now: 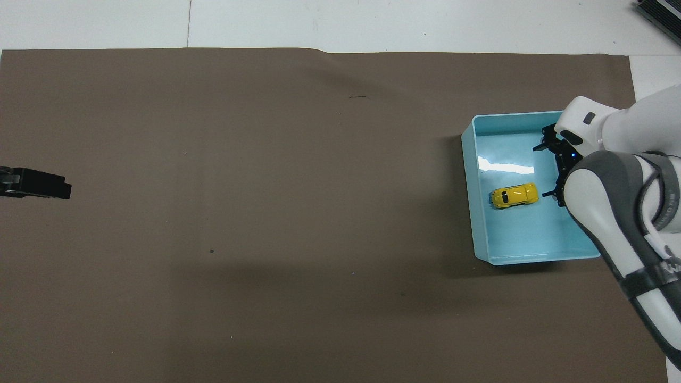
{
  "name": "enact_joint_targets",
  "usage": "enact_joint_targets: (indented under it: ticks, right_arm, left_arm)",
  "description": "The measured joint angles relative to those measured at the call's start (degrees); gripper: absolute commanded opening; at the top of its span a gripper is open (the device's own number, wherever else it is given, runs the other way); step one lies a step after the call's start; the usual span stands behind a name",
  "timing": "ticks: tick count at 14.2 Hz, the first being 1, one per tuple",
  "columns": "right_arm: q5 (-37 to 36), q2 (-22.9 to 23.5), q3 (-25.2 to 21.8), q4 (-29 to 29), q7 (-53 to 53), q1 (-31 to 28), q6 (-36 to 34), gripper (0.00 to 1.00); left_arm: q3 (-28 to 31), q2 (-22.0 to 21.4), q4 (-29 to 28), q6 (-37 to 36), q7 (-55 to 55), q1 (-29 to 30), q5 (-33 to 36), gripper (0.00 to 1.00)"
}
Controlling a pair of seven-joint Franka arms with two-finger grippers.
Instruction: Wind up and store yellow beetle car
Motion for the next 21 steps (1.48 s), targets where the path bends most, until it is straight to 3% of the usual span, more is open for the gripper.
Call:
enact_joint_targets:
  ticks: [5, 14, 21]
  right_arm:
    - [-0.1, -1.6, -0.1, 3.4, 0.0, -0.7, -1.3, 1.0]
    - [-0.1, -6.8, 0.7, 3.6, 0.0, -0.9, -2.9, 1.0]
    - [0.0, -7.2, 0.4, 3.6, 0.0, -0.6, -3.1, 1.0]
  left_arm:
    - [0.0, 0.0, 0.0, 0.0, 0.0, 0.0, 0.0, 1.0]
    - [0.0, 0.0, 0.0, 0.0, 0.0, 0.0, 0.0, 1.0]
    - [0.0, 0.0, 0.0, 0.0, 0.0, 0.0, 0.0, 1.0]
